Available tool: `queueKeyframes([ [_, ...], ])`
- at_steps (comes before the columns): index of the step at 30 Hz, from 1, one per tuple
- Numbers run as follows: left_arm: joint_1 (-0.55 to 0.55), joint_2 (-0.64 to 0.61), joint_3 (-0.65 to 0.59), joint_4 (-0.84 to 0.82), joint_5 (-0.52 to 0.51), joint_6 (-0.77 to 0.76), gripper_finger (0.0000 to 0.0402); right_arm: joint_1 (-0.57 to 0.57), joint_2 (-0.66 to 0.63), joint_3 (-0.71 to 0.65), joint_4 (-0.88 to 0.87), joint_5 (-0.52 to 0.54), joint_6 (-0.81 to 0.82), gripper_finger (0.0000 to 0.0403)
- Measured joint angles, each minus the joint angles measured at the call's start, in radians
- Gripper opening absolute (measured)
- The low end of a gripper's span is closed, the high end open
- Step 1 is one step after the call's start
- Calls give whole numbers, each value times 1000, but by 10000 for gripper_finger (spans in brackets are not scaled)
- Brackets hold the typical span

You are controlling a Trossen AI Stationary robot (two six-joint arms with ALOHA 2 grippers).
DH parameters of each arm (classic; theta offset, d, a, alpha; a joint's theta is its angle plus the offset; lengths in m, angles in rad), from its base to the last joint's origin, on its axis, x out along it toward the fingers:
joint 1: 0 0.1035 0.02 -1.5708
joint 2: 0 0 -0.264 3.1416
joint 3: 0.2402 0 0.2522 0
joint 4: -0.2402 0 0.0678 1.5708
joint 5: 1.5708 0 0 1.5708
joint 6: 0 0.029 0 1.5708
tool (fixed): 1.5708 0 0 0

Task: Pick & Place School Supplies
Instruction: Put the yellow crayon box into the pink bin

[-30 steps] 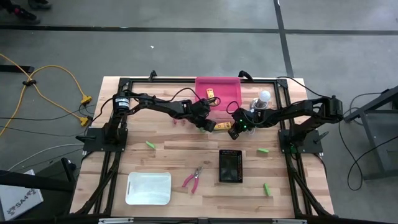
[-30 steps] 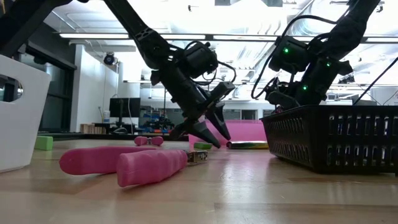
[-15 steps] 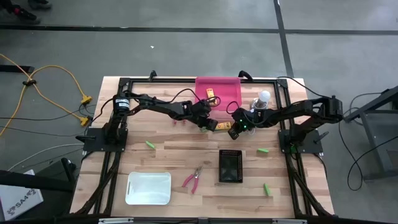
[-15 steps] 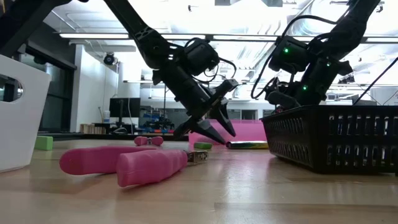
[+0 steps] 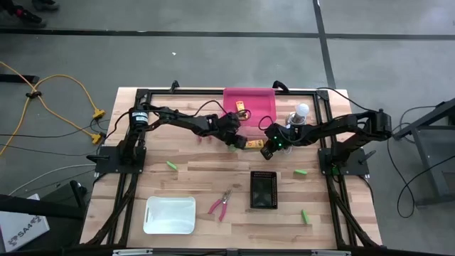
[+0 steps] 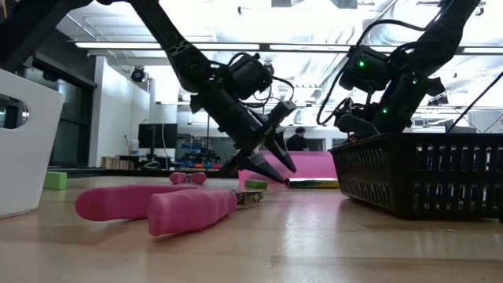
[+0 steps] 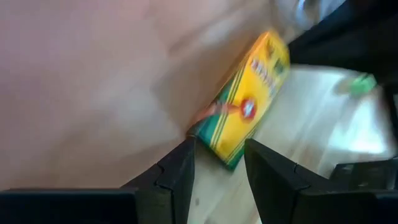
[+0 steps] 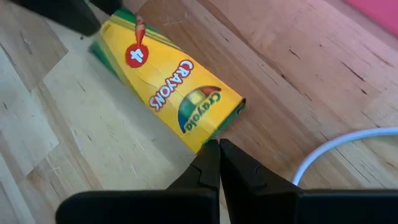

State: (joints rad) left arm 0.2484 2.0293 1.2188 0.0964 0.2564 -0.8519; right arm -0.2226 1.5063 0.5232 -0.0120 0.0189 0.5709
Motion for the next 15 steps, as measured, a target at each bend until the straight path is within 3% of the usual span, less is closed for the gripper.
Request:
queueKeyframes([
  [6, 54, 0, -36, 123, 131, -1, 136, 0, 0, 0, 0, 0, 0, 2],
  [15, 71, 23, -64, 134, 137, -32, 136, 0, 0, 0, 3, 1, 0, 2],
])
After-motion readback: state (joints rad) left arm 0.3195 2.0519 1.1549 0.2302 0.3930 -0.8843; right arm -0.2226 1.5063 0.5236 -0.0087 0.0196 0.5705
